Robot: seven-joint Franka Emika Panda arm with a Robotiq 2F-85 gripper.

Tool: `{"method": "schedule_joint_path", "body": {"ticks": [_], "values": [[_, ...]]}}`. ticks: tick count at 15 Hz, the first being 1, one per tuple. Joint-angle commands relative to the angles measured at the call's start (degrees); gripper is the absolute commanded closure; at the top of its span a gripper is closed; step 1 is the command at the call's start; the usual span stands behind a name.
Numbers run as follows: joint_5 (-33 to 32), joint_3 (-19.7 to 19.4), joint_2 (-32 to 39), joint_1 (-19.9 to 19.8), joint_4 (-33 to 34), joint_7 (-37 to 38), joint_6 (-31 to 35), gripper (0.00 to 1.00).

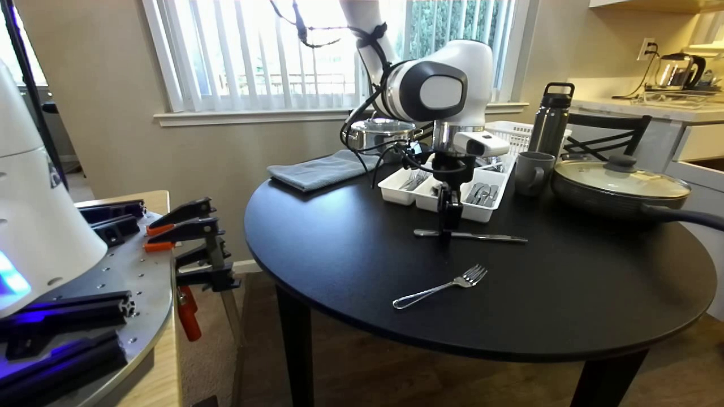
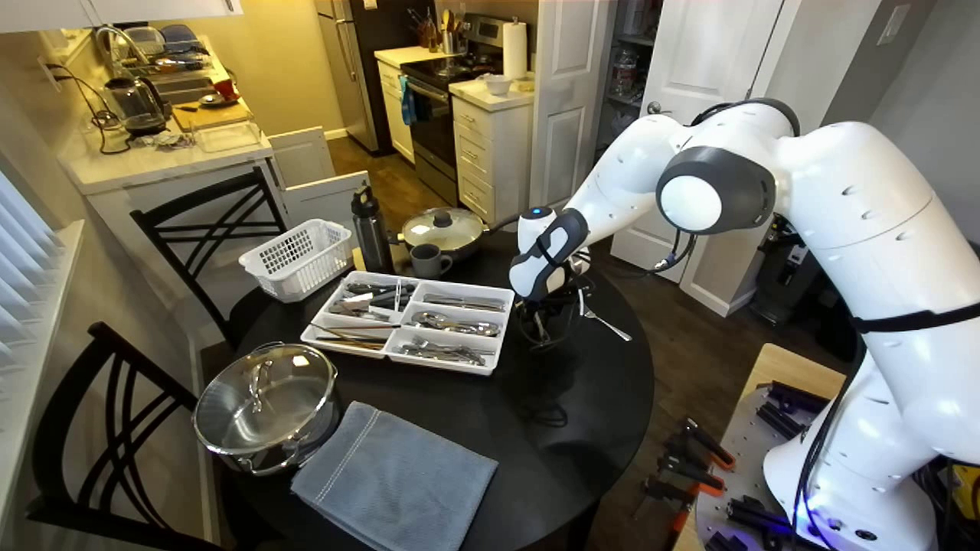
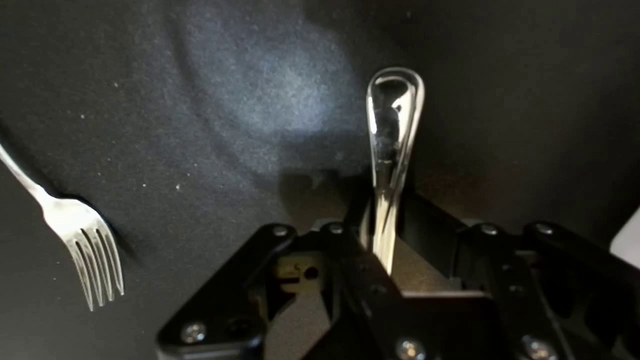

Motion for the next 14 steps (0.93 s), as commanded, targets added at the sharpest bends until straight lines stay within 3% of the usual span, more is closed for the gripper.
{"method": "schedule_joint_path", "body": {"ticks": [1,7,11,14], "values": [[-1.46,-0.02,0.25,0.29,0.13,1.58,-0.88,0.94],[-1.68,-1.79,-4.73,2.49,-5.79,4.21,2.01,0.94],[-5.76,-7.35,-10.11,9.21,-12.12,9.75,5.41,0.94],[-13.07,-11.00,-13.20,14.39,-14.31,11.77,5.63,0.94]]}}
